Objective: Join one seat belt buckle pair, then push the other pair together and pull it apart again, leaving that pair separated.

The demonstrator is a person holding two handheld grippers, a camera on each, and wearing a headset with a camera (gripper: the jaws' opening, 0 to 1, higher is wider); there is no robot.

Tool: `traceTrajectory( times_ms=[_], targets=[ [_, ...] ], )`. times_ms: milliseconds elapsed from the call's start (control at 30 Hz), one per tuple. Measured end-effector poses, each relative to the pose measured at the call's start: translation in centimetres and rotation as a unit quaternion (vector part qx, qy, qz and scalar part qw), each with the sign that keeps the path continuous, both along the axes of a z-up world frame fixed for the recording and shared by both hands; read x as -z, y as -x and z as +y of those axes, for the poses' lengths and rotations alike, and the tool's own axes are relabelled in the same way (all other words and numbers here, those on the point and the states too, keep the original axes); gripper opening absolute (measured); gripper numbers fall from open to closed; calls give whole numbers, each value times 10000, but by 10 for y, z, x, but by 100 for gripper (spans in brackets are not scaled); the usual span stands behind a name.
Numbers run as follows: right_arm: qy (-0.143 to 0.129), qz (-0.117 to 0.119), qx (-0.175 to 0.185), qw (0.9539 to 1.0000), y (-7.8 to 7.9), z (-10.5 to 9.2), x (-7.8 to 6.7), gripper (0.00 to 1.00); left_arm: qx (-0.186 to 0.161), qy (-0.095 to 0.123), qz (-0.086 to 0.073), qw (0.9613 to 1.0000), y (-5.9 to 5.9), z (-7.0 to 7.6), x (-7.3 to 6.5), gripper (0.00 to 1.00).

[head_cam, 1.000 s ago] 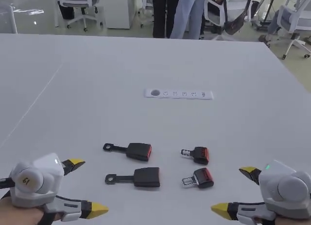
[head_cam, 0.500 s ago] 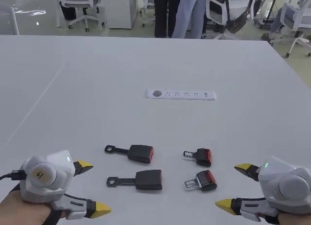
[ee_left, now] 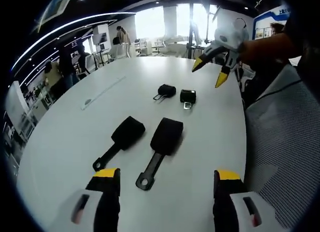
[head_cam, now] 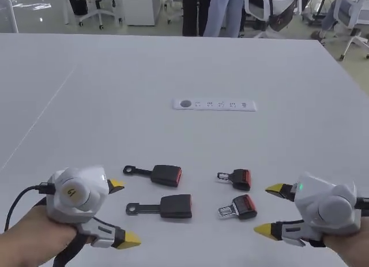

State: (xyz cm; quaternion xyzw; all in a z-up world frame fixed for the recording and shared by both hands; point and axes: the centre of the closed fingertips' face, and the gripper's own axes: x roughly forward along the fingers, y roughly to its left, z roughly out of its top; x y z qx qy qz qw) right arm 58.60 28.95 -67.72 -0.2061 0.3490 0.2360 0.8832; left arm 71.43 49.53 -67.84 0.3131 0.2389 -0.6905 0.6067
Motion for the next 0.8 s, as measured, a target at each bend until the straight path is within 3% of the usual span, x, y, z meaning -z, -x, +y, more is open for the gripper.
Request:
traceTrajectory(
  times_ms=[367,567,800],
  targets=[
    [329,227,-511,9979,-9,-4,11,45,132,-62,47,9999,-1,-12,5,73],
    [600,430,-1002,9922,-19,6,20,41,204,-24,72,9998,3,-21,8,71],
    [641,422,-1142,9905,-34,8,19,42,308,21,132,9994,1,-35,13,68]
  ],
)
